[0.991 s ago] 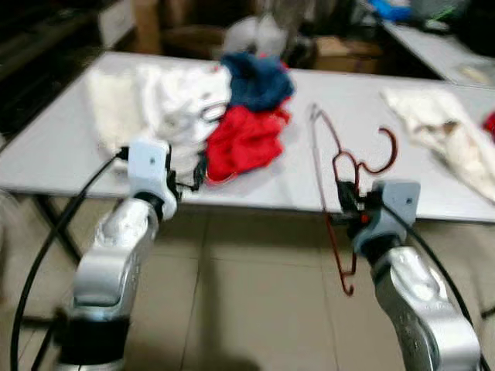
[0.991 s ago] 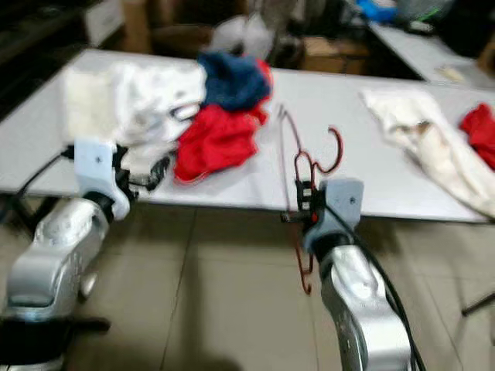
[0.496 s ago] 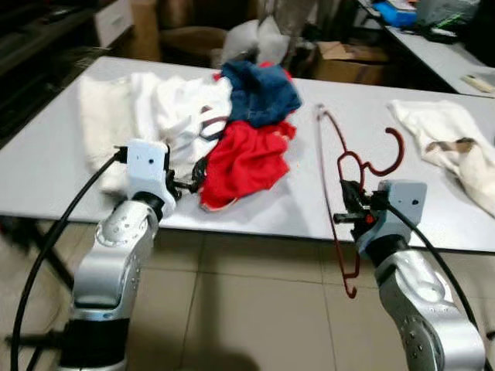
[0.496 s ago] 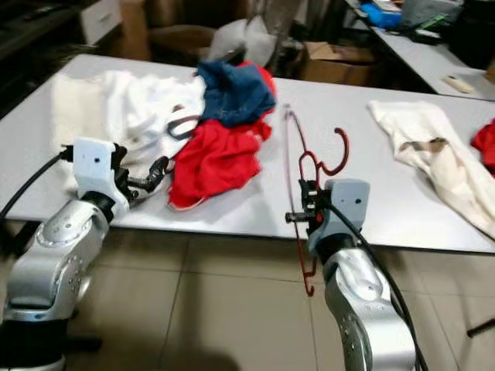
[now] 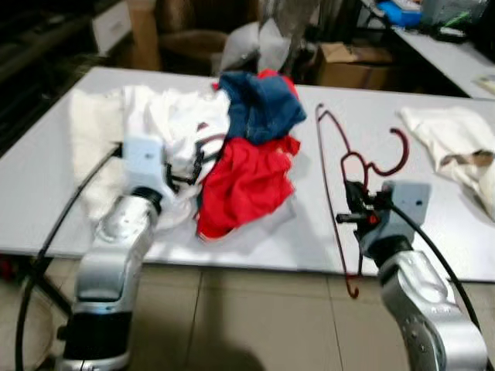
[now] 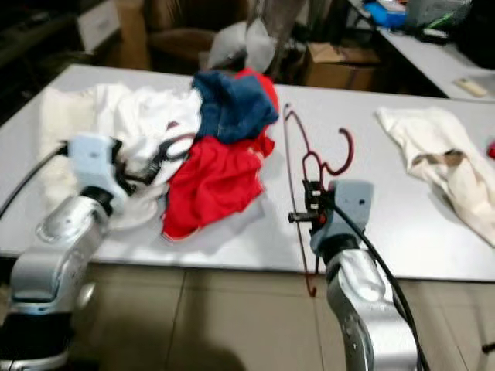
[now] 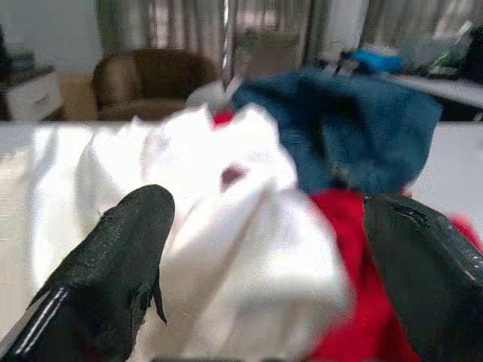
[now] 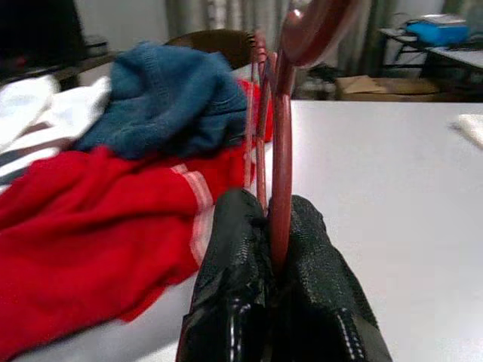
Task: Hang hanger
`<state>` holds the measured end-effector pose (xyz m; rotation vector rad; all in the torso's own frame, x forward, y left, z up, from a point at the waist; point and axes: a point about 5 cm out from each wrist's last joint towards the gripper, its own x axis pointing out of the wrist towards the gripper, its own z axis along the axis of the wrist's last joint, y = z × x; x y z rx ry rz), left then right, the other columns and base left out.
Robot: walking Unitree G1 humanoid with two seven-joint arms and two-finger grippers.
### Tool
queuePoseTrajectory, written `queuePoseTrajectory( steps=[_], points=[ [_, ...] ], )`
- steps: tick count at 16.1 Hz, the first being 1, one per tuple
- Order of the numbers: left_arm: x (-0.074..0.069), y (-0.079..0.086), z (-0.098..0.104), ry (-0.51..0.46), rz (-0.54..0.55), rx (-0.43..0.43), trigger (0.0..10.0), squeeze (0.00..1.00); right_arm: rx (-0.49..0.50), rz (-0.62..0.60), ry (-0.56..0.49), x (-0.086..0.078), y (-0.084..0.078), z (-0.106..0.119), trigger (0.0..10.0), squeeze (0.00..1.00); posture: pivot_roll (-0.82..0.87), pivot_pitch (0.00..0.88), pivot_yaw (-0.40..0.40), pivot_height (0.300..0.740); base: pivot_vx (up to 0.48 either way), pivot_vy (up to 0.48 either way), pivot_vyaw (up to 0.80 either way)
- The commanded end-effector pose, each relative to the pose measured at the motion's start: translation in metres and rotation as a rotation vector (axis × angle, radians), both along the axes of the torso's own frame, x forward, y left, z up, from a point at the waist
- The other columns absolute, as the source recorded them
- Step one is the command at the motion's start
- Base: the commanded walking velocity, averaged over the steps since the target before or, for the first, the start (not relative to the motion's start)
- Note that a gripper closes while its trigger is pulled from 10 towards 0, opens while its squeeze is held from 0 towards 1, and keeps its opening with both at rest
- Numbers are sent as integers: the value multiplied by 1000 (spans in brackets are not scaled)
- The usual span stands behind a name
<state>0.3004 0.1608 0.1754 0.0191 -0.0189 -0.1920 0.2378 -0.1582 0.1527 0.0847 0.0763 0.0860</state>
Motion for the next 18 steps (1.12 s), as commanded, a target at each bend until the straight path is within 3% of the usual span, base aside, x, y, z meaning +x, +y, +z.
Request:
queuePoseTrajectory(
  steps=[1,3,5,6,7,11,13,14,15,16,18],
  points=[
    [0,-7,8,-52,-21,-28,10000,1000,-22,-35,-13,0,-8,3,10000,0,-60,0,-29,740,0,0,0],
    [0,2,16,-98,11,-25,10000,1000,-25,-34,-16,1,-8,2,10000,0,-60,0,-31,740,0,0,0],
    [1,16,13,-78,41,43,10000,1000,-27,-31,-18,3,-8,2,10000,0,-60,0,-31,740,0,0,0],
    [1,21,3,-36,24,111,10000,729,-35,-24,-24,5,-7,1,10000,0,-66,0,-31,740,0,0,0],
    [1,20,-3,-15,5,150,10000,35,-31,-30,-31,6,-8,3,10000,0,-64,0,-31,740,0,0,0],
    [7,23,-22,70,9,214,10000,0,-45,-37,-27,4,-13,1,10000,0,-64,0,-21,740,0,0,0],
    [13,23,-27,68,10,207,10000,0,-45,-47,-17,2,-15,-2,10000,0,-59,0,-24,740,0,0,0],
    [24,27,-27,39,48,194,9216,0,-48,-42,-11,2,-12,-3,10000,0,-74,0,-17,740,0,0,0],
    [33,32,-25,26,88,171,2157,0,-50,-35,-15,2,-10,-2,10000,0,-86,0,-17,740,0,0,0],
    [36,33,-25,20,94,174,0,0,-51,-32,-18,2,-9,-1,10000,0,-90,0,-19,740,0,0,0],
    [40,34,-24,3,78,181,0,0,-47,-30,-16,2,-9,-3,10000,0,-60,0,-42,740,0,0,0]
  ],
)
